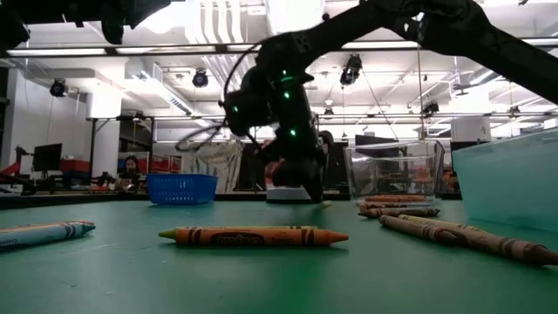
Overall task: Sort crayons
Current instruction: Put the yellow crayon into the red bin
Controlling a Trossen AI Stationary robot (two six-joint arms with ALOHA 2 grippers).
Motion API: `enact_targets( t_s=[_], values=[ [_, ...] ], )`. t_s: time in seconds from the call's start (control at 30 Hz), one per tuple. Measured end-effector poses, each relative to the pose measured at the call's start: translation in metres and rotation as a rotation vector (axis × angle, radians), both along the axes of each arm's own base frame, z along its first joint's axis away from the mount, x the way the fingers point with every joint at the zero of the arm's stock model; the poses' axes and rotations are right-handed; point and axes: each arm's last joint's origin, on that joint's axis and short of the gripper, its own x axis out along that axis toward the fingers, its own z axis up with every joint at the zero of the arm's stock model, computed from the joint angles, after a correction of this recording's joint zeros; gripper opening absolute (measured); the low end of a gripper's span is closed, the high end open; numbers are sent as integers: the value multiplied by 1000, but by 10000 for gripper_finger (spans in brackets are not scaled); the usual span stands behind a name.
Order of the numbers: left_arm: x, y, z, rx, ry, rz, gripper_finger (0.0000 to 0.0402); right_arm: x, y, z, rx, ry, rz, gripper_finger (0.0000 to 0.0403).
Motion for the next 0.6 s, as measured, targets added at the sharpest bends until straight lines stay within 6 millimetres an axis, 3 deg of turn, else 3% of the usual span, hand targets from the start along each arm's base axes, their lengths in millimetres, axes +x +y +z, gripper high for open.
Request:
enact_targets(
  t_s=[0.23, 0.43, 0.6],
  values=[
    [0, 0, 0, 0, -1, 0, 76, 12, 9, 24, 84, -97, 55, 68],
    [0, 0, 0, -7, -4, -4, 76, 7, 19, 46, 291, 60, 469, 68],
    [1, 0, -2, -45, -4, -22, 76, 3, 20, 48, 362, 167, 775, 68]
  ],
)
